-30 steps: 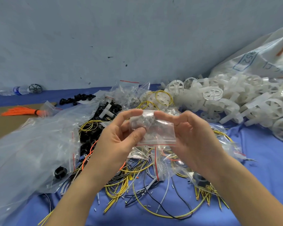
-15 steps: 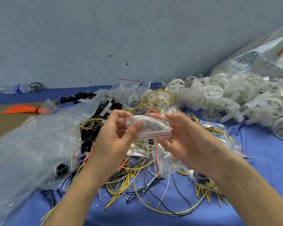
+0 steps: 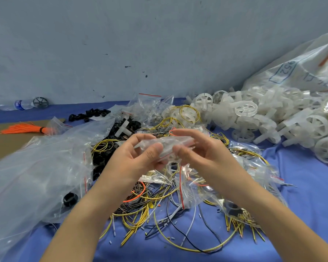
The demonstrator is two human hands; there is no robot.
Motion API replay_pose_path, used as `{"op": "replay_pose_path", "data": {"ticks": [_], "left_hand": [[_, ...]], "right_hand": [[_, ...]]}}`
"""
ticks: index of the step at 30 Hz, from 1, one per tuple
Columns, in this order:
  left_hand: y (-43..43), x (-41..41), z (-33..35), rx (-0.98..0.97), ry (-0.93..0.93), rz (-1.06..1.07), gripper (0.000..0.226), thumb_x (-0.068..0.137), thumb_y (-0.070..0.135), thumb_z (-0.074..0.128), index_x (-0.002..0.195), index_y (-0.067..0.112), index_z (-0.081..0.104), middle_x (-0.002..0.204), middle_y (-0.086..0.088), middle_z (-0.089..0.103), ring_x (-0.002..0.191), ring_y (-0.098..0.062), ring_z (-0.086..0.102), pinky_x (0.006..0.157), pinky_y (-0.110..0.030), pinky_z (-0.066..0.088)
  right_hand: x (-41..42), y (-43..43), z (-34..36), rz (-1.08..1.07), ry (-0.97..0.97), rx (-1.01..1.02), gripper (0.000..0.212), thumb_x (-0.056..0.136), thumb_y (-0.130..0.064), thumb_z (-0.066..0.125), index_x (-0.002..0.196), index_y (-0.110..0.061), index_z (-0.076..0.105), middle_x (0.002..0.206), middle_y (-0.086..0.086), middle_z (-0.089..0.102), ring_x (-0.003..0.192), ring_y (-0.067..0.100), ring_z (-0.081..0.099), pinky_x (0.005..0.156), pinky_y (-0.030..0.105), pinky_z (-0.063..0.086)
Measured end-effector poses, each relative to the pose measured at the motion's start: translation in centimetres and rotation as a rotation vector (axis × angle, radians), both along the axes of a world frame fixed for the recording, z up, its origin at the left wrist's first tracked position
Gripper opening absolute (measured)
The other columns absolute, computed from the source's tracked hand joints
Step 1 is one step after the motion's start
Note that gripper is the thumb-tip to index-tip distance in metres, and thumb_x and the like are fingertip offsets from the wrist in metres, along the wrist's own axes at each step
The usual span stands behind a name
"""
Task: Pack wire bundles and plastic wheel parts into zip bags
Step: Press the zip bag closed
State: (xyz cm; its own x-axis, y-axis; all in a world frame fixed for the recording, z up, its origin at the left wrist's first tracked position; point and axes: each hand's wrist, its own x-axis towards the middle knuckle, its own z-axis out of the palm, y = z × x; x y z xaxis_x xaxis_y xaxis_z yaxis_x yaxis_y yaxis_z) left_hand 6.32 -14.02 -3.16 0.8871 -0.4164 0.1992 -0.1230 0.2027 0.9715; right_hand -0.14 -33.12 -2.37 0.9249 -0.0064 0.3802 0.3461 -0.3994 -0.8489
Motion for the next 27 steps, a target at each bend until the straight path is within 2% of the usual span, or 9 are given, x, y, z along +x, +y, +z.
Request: {"op": "replay_pose_path", "data": {"ticks": [2,4,5,7,10,14,19,23,27], "left_hand": [[0.9,0.8,-0.2,0.035,0.057,0.101,0.035,0.071,0.03,0.079,0.101,0.019,0.066,0.094,-0.016,0.074,0.082,-0.032,0.074,0.065,-0.026,0.059],[1.7,1.3,-0.8,0.191,0.077,0.216,0.03,0.077,0.022,0.076,0.104,0.015,0.063,0.095,-0.016,0.073,0.079,-0.03,0.074,0.064,-0.03,0.061],[1.8,1.5,-1.2,0.284,0.071,0.239,0.025,0.081,0.019,0.074,0.103,0.015,0.062,0.096,-0.015,0.072,0.076,-0.029,0.074,0.067,-0.036,0.062],[1.6,1.4,-1.8,0.416,0.056,0.215,0.018,0.084,0.018,0.073,0.1,0.018,0.063,0.094,-0.014,0.072,0.074,-0.03,0.074,0.074,-0.044,0.061],[0.5,1.0,-2.0,0.474,0.084,0.104,0.016,0.086,0.019,0.073,0.099,0.019,0.065,0.09,-0.017,0.073,0.073,-0.03,0.074,0.076,-0.043,0.061],[-0.3,0.8,-2.0,0.375,0.182,0.049,0.017,0.086,0.013,0.071,0.102,0.012,0.065,0.093,-0.018,0.072,0.079,-0.032,0.074,0.07,-0.034,0.062],[-0.8,0.6,-1.7,0.138,0.386,-0.024,0.033,0.081,0.014,0.07,0.11,0.0,0.061,0.091,-0.017,0.075,0.082,-0.03,0.074,0.063,-0.025,0.059],[-2.0,0.2,-1.9,0.106,0.474,-0.205,0.039,0.082,0.019,0.069,0.113,-0.004,0.063,0.106,-0.017,0.073,0.095,-0.024,0.072,0.074,-0.029,0.059],[-3.4,-0.4,-2.5,0.231,0.359,-0.31,0.034,0.082,0.015,0.077,0.109,-0.001,0.065,0.107,-0.021,0.071,0.097,-0.034,0.071,0.084,-0.04,0.058]], "right_hand": [[0.4,-1.1,-0.2,-0.078,-0.089,-0.153,0.03,0.099,-0.032,0.053,0.128,-0.036,0.059,0.107,-0.016,0.067,0.091,0.004,0.064,0.074,0.017,0.05],[0.6,-2.1,-0.4,-0.143,-0.123,-0.396,0.041,0.101,-0.008,0.046,0.128,-0.035,0.059,0.127,-0.012,0.058,0.104,0.001,0.058,0.088,0.014,0.044],[0.7,-2.2,-0.6,-0.138,-0.116,-0.52,0.049,0.098,-0.001,0.044,0.127,-0.036,0.06,0.135,-0.01,0.053,0.113,0.005,0.054,0.096,0.018,0.042],[0.9,-1.9,-1.1,-0.1,-0.094,-0.751,0.053,0.094,0.001,0.046,0.123,-0.04,0.061,0.145,-0.009,0.042,0.13,0.014,0.042,0.109,0.031,0.035],[1.0,-1.3,-1.7,-0.064,-0.095,-0.956,0.04,0.095,-0.009,0.051,0.116,-0.042,0.058,0.153,-0.008,0.032,0.139,0.018,0.03,0.114,0.038,0.023],[1.1,-1.6,-1.5,-0.096,-0.17,-0.972,0.016,0.094,-0.018,0.056,0.093,-0.034,0.061,0.146,-0.003,0.045,0.135,0.023,0.039,0.111,0.04,0.029],[1.0,-1.3,-1.0,-0.069,-0.168,-0.812,0.022,0.09,-0.012,0.055,0.085,-0.032,0.061,0.141,-0.008,0.046,0.131,0.015,0.036,0.106,0.033,0.03],[0.9,-1.1,-0.6,-0.042,-0.185,-0.686,0.025,0.085,-0.008,0.054,0.08,-0.031,0.06,0.137,-0.008,0.05,0.128,0.016,0.041,0.102,0.037,0.036],[0.8,-0.8,-0.6,-0.018,-0.187,-0.678,0.023,0.082,-0.008,0.053,0.08,-0.03,0.061,0.138,-0.009,0.05,0.128,0.016,0.042,0.103,0.04,0.037]]}}
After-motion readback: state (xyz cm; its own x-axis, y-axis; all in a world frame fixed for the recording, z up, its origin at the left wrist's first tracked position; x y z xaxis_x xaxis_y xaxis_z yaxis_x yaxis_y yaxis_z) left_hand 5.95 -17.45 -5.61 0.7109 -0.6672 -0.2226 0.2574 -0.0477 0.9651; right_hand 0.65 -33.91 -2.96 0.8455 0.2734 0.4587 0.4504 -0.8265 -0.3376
